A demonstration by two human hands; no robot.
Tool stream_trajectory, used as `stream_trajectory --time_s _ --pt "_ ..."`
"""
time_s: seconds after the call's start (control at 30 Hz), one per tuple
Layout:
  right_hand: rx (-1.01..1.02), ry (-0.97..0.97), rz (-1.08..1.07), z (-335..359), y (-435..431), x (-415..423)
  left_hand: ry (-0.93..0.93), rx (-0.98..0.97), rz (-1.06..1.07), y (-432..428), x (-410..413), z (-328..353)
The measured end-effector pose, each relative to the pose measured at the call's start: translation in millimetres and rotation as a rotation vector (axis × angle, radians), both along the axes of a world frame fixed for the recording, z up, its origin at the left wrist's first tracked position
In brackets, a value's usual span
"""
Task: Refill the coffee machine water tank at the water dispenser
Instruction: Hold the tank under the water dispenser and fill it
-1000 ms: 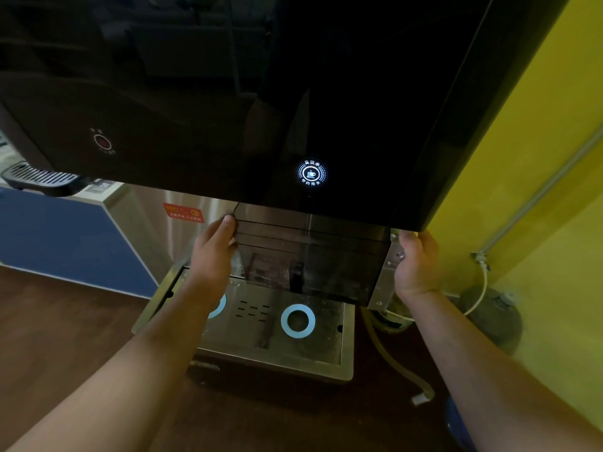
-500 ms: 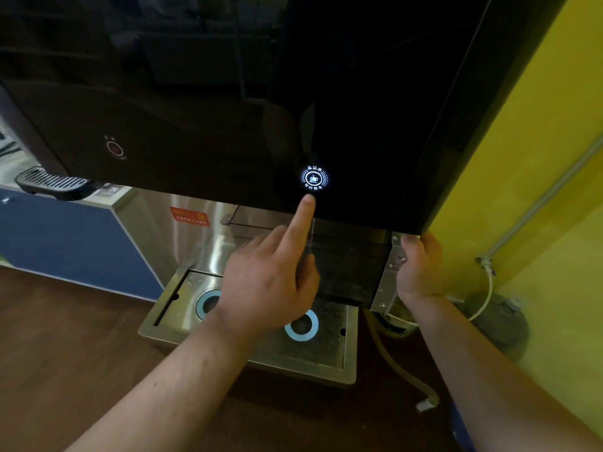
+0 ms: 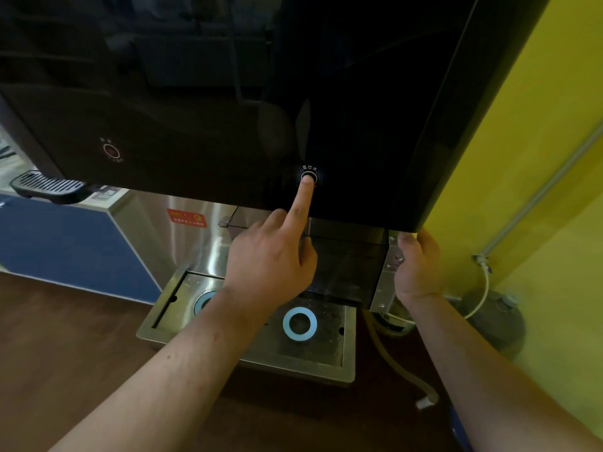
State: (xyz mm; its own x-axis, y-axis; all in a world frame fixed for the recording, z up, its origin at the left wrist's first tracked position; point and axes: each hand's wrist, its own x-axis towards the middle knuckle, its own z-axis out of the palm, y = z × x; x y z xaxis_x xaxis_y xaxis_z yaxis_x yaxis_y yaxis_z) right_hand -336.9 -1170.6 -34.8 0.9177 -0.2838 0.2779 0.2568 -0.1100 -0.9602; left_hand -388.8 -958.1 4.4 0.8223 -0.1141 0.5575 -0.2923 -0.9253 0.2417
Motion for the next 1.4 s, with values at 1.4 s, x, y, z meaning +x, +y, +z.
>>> stream_trajectory --time_s 1.4 --pt "0.124 0.081 0.372 -27 36 -62 0.230 -1.597 0.244 92 -96 -62"
